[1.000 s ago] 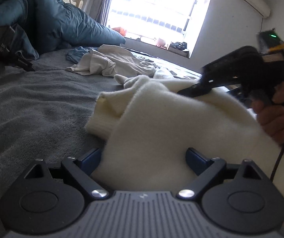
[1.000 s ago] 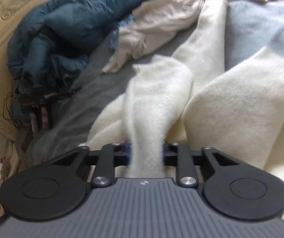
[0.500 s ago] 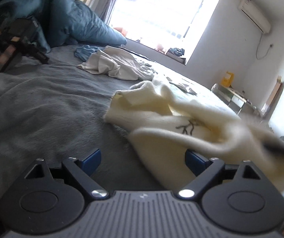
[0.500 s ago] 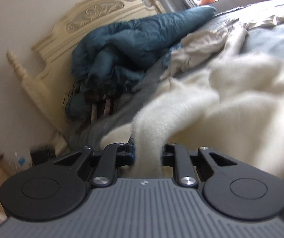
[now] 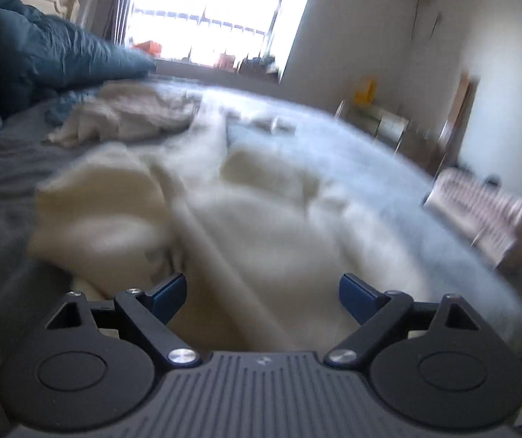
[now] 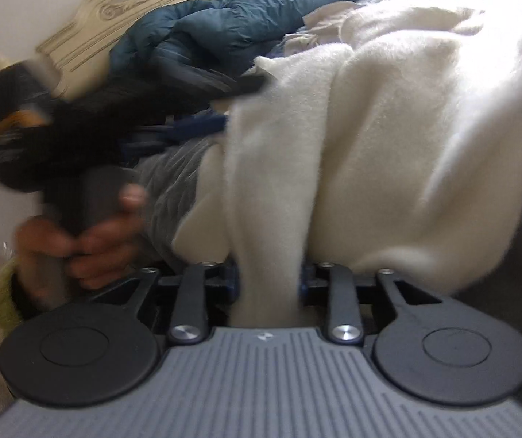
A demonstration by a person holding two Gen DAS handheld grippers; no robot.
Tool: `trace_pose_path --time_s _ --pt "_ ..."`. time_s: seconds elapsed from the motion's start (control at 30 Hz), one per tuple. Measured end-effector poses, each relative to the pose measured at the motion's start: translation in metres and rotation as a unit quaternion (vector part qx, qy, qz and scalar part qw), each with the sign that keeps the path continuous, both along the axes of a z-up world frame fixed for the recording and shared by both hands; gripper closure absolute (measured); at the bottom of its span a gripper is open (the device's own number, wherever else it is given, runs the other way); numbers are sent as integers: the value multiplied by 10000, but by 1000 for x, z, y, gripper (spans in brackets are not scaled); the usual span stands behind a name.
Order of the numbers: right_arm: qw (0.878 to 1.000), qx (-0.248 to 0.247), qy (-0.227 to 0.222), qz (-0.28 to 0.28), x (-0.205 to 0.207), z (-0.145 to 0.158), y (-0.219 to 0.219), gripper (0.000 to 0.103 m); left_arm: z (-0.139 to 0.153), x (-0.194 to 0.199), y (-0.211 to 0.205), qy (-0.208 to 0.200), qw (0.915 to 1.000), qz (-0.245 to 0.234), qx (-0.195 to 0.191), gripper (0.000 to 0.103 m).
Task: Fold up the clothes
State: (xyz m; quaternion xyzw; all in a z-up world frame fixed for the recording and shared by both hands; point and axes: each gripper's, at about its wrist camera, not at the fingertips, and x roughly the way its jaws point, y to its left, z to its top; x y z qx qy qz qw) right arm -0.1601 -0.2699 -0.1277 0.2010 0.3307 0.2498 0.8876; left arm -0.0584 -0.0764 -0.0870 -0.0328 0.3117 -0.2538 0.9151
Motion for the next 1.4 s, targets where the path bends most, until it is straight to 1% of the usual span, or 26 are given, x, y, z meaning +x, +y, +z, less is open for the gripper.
trace_pose_path --time_s 0.07,0.1,0.17,0.2,0.3,0.33,0.4,0.5,0.57,0.63,0.7,0.73,0.8,0.83,0.87,0.93,0.97,1.0,1.07,1.1,1.17,1.23,1.33,1.4 --pt "10000 -46 -1 16 -12 9 -15 68 -10 -1 1 139 9999 9 -75 12" --pt "10000 -61 -33 -1 -18 14 -24 64 -13 -1 4 208 9997 1 -163 12" --pt "9996 -37 -188 -199 -27 28 -47 59 -17 1 11 341 9989 -26 -336 12" --pt "9990 15 -257 -369 -25 38 -60 56 -17 1 14 357 9986 -41 -400 12" --pt "9952 140 -468 -850 -13 63 -90 54 -16 -4 18 272 9981 -161 -526 16" --pt "9940 159 -531 -940 -5 70 -93 53 -17 -7 17 242 9980 -243 -523 16" --pt "9935 167 -629 -936 16 81 -89 52 -20 -14 15 192 9977 -406 -500 16" --pt "9960 36 -722 -532 58 90 -56 51 -24 -24 11 116 9967 -651 -466 16" --pt "9967 -147 -791 -87 92 94 -19 48 -26 -31 9 66 9957 -813 -443 16" --pt "9957 -431 -731 373 121 95 22 45 -29 -38 7 15 9943 -976 -420 16" --pt "9918 -899 -599 684 148 91 62 44 -30 -40 9 23 9942 -993 -412 16" --pt "9878 -1231 -523 793 161 86 80 44 -30 -41 12 18 9942 -979 -435 16" --pt "9723 -2109 -504 878 174 71 103 44 -27 -43 23 9 9941 -931 -555 16" --pt "9627 -2512 -542 846 178 63 110 44 -26 -43 31 -3 9942 -875 -629 16" --pt "9567 -2739 -538 830 179 57 111 45 -25 -44 39 -17 9942 -810 -707 15" --pt "9572 -2749 -430 796 174 51 97 48 -24 -43 57 -44 9946 -613 -834 12" --pt "9595 -2702 -368 709 170 50 88 57 -24 -41 66 -61 9951 -477 -869 12" --pt "9608 -2685 -349 598 163 50 78 69 -24 -37 74 -83 9957 -325 -869 12" --pt "9607 -2726 -424 307 143 53 56 79 -26 -24 89 -60 9965 74 -836 11" --pt "9601 -2754 -470 147 132 53 45 81 -27 -14 95 10 9959 305 -847 11" --pt "9579 -2813 -538 -179 112 55 29 81 -32 8 106 157 9924 697 -998 11" --pt "9582 -2770 -511 -494 93 51 10 82 -36 31 111 248 9886 1038 -1066 11" --pt "9606 -2551 -403 -1032 71 41 -22 83 -37 64 113 283 9831 1456 -1071 11" --pt "9644 -2200 -275 -1439 59 35 -46 83 -38 82 111 350 9794 1600 -1181 11"
